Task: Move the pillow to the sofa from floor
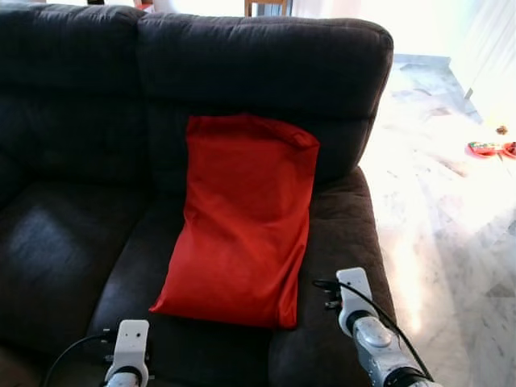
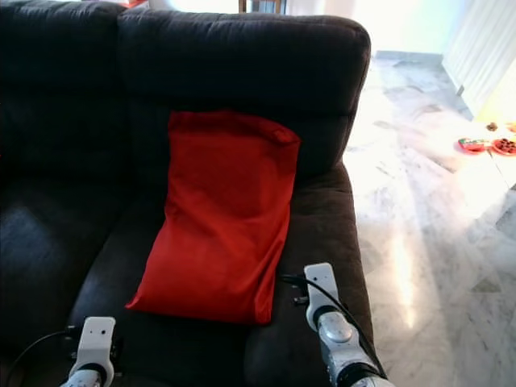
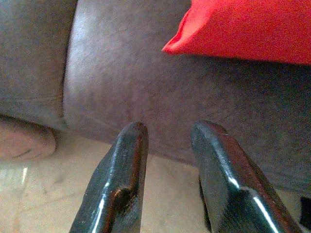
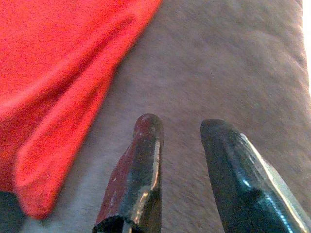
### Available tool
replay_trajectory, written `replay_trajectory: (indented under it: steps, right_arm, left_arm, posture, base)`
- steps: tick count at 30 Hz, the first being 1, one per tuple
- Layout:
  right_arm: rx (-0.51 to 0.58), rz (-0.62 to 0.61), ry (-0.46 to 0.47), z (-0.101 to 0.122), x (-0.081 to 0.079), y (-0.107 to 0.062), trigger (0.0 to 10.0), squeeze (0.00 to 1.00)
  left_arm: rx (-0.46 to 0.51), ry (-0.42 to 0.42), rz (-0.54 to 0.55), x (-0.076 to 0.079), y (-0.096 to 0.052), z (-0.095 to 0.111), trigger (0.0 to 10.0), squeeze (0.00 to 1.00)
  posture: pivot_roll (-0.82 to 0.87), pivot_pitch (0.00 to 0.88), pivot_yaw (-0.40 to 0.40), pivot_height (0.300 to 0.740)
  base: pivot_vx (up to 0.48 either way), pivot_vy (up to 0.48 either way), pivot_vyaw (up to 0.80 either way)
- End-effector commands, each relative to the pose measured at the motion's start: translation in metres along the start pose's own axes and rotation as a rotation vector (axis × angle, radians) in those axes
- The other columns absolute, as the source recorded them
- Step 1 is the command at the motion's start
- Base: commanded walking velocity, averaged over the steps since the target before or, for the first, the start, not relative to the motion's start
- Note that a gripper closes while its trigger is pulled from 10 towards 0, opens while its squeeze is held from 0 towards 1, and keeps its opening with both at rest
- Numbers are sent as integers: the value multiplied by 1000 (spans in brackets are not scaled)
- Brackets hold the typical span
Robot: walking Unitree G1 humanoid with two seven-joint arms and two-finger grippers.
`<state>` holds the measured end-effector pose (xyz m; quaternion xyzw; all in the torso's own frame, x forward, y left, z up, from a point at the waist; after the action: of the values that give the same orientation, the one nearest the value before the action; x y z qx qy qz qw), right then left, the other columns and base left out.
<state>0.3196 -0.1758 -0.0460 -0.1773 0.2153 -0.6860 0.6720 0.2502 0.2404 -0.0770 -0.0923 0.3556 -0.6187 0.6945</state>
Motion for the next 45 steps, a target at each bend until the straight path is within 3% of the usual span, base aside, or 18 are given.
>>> replay_trajectory:
  steps: [1,7,17,20,22,26,32,39,45]
  right_arm:
    - [-59,-81,37,-15,22,-5,10000,0]
    - [-109,-154,49,-31,41,-12,10000,0]
    - [-243,-337,77,-76,101,-44,10000,0]
    - [-259,-342,75,-82,104,-48,10000,0]
    - [-276,-336,80,-87,103,-50,10000,0]
    - [-332,-229,35,-101,81,-50,10000,0]
    - [-383,-138,33,-115,60,-52,10000,0]
    - [-414,-137,54,-130,54,-60,10000,0]
    - [-421,-98,15,-131,47,-59,10000,0]
  left_arm:
    - [-12,39,3,-5,0,-5,10000,0]
    - [-25,37,11,-8,-1,-9,10000,0]
    - [-39,22,4,-3,-4,-17,10000,0]
    - [-46,20,1,-1,-5,-19,10000,0]
    - [-53,18,-5,1,-6,-22,10000,0]
    - [-72,-6,-15,5,-8,-28,10000,0]
    - [-112,0,-28,8,-13,-40,10000,0]
    - [-152,-7,-32,7,-18,-54,10000,0]
    - [-177,-6,-39,8,-21,-61,10000,0]
  posture:
    - [167,130,-19,740]
    - [159,126,-17,740]
    - [152,121,-16,740]
    - [152,121,-16,740]
    - [151,118,-14,740]
    - [146,110,-11,740]
    - [148,96,-10,740]
    - [149,84,-8,740]
    - [150,78,-9,740]
  base:
    - [0,0,0]
    - [0,0,0]
    - [0,0,0]
    - [0,0,0]
    - [0,0,0]
    - [0,0,0]
    - [0,168,0]
    - [0,317,0]
    - [0,355,267]
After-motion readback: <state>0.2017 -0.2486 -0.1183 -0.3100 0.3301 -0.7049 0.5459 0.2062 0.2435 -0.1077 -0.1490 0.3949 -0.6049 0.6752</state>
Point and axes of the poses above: a point about 5 cm out from each wrist's last joint towards the gripper, its own y axis pointing out of the wrist towards the gripper, its own z axis along the axis of the wrist's last joint, x = y × z, the point moved 5 cm from there along y, pointing out of the wrist towards the gripper, and after that the axes turned 12 degrees about y, right-handed, at the moved point
